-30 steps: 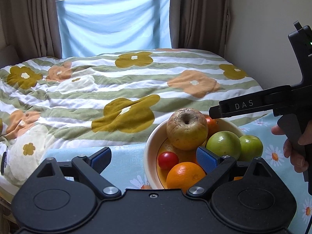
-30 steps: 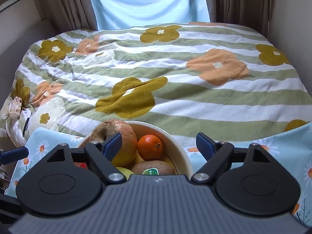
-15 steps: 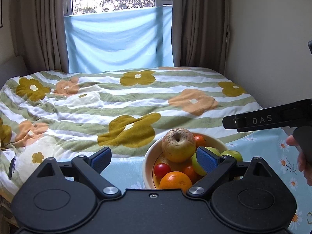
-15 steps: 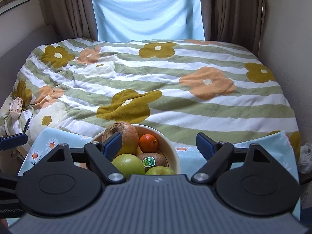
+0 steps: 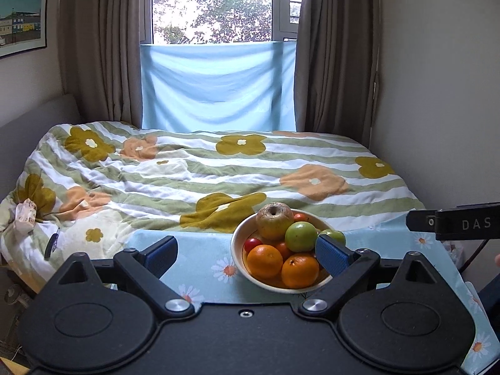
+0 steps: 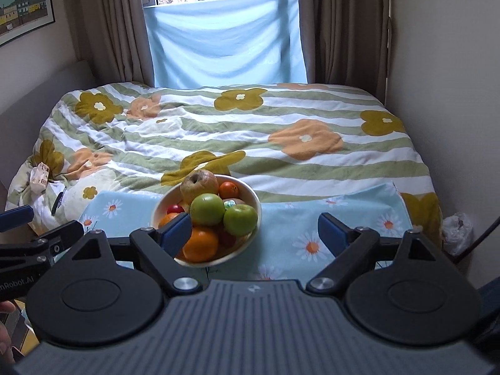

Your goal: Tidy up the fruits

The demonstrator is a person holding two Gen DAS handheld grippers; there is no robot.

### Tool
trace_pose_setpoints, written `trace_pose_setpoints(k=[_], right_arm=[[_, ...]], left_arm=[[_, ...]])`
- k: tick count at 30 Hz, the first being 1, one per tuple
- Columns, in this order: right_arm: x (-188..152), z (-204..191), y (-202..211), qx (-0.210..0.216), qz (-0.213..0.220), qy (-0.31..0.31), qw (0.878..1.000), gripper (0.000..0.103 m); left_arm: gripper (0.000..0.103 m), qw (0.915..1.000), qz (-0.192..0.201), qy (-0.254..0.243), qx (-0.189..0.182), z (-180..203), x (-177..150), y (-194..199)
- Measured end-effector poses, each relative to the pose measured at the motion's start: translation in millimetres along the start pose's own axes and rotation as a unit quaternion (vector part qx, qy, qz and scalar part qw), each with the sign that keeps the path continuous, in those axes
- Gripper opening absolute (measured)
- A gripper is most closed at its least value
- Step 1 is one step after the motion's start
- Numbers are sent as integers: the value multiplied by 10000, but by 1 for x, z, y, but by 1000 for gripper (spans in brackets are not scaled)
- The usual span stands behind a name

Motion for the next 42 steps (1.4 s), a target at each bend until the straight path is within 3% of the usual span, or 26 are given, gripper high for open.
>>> trace_pose_setpoints(k=[7, 15, 42], right_arm=[[-38, 21, 50, -276, 30, 88, 9996, 103], [-66, 37, 79, -416, 136, 43, 9990, 103], [-70, 55, 87, -494, 179, -88, 9986, 103]], left_arm=[[103, 9999, -60, 72, -49, 7, -21, 37], [103, 9999, -158, -25, 3, 22, -42, 58], [103, 9997, -158, -71, 185, 35, -49, 74]])
Point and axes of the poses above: each gripper's, at about its wrist camera, not at the fingertips, and y roughly against the way its jaws point, z to its right, x to its top, the point moved 10 cm from there along -y, roughly the way its jaws point, and after that the axes turned 14 degrees about -y, right-handed, at the moved point
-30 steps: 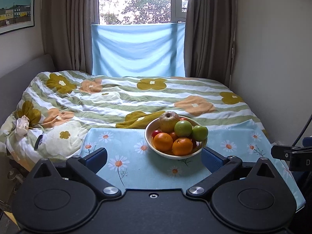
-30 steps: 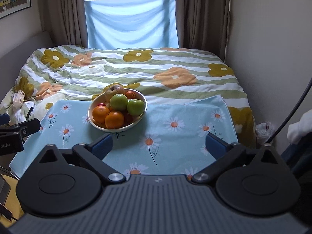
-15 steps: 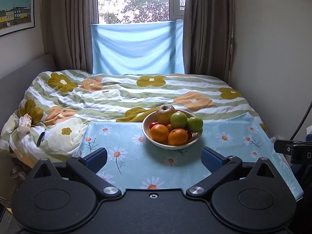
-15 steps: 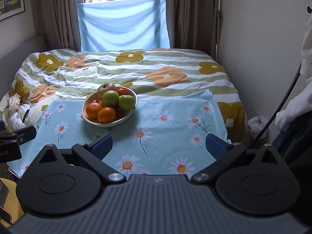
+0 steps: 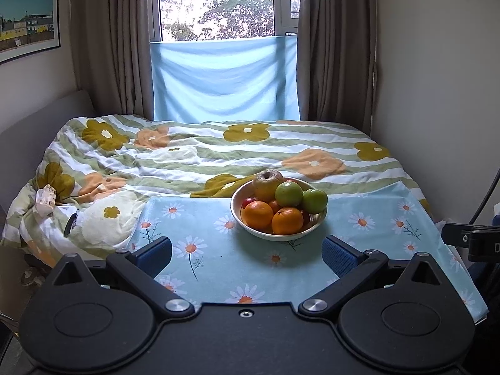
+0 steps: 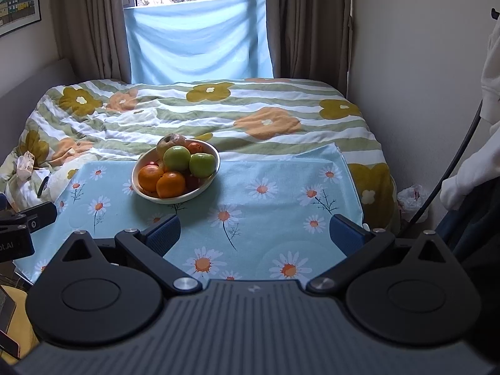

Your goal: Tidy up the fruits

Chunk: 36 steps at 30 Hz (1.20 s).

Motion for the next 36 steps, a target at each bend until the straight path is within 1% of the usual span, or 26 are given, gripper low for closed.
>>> trace_pose_setpoints(k=[15, 24, 32, 36], right_arm=[[0, -3, 1, -7, -7, -31, 10000, 103], [1, -4, 0, -25, -17, -23, 10000, 103], [-1, -9, 2, -30, -10, -45, 10000, 103], [-1, -12, 4, -22, 8, -31, 10000, 103]], left_arm=[[103, 10000, -10, 11, 88, -3, -2, 0], [103, 9999, 38, -73, 91, -5, -1, 1], [103, 10000, 41, -37, 47, -9, -2, 2], [103, 9999, 6, -3, 169, -13, -4, 3]])
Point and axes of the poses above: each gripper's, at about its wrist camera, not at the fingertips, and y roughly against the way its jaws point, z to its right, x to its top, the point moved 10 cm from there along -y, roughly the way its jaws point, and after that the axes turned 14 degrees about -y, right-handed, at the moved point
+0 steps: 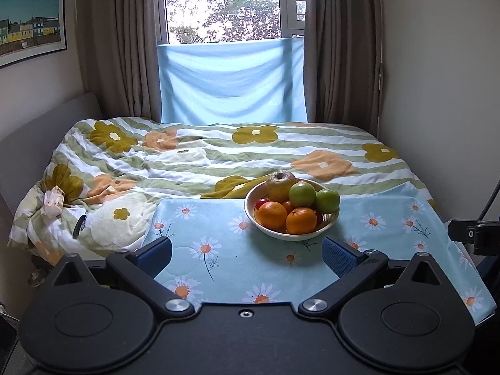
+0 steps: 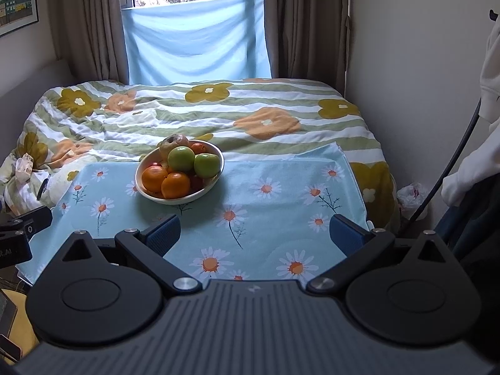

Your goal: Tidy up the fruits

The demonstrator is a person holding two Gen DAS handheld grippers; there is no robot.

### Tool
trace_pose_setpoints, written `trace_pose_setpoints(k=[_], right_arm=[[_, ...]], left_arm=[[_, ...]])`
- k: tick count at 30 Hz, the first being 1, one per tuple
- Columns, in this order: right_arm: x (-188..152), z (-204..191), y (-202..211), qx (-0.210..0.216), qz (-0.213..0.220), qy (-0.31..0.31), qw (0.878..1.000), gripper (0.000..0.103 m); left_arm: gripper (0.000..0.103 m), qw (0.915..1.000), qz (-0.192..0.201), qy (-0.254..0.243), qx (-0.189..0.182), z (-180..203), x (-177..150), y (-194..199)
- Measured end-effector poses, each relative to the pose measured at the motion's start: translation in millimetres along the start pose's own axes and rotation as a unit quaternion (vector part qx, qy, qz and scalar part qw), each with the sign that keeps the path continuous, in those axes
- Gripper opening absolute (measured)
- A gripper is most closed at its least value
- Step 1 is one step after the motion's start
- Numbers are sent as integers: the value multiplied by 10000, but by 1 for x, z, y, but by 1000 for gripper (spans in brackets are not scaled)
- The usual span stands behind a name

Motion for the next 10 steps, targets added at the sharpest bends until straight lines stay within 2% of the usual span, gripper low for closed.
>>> trace_pose_setpoints(k=[10], right_arm=[[-2, -2, 2, -5, 12, -19, 10000, 103]], left_arm=[[103, 9999, 6, 115, -40, -11, -6, 1]])
Point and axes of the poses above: each gripper's, at about its wrist camera, not at the fingertips, and y roughly against the way its jaws point, z to its right, x to its top, the point moved 10 cm from there along -y, roughly the way its jaws point, and after that the axes turned 14 degrees about -y, right-handed, at the moved point
